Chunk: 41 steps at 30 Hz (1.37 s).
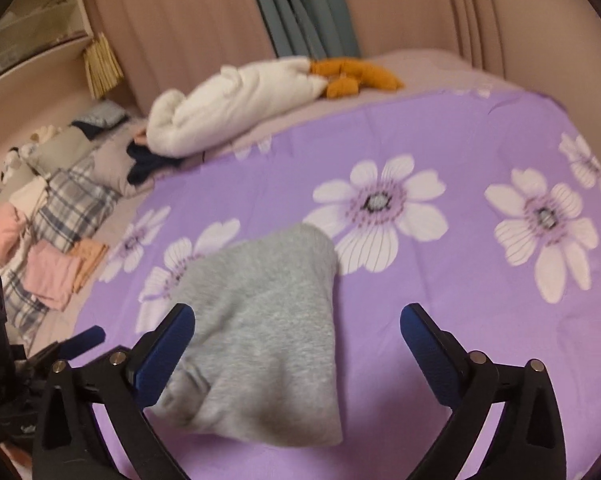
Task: Fold small clothes
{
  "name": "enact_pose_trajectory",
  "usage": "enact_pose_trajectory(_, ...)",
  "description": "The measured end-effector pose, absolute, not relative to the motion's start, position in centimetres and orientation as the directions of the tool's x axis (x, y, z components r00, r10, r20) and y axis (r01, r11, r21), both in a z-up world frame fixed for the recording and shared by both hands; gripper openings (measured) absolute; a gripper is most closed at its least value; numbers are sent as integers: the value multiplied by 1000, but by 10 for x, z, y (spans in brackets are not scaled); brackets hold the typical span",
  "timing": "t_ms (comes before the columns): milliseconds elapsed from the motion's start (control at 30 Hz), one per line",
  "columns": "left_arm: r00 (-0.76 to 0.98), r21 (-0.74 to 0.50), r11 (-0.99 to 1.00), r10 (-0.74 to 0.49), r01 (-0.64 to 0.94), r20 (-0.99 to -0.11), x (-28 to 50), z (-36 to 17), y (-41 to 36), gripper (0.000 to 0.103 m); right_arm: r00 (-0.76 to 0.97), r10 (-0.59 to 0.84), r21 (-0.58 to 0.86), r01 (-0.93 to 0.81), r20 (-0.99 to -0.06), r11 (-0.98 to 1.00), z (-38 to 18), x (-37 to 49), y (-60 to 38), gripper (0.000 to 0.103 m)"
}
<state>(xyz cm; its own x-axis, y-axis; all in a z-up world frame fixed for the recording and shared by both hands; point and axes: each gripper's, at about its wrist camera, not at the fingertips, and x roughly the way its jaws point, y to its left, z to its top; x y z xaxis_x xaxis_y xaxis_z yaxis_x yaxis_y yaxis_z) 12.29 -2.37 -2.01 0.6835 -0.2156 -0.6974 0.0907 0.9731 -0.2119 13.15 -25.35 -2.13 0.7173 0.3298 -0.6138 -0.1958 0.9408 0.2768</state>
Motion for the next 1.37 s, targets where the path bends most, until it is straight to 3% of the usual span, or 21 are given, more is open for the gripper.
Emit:
enact_pose_trajectory(367,676,-209,975,-207,80,-707,90,-14,-22,103,760,269,184,-198,-592,963,-14,97,-238,102)
enact_pose_trajectory(1367,684,-212,977,-174,28,-708,79,-15,-4,103,763,181,133,-125,-621,983,-19,76,-229,102)
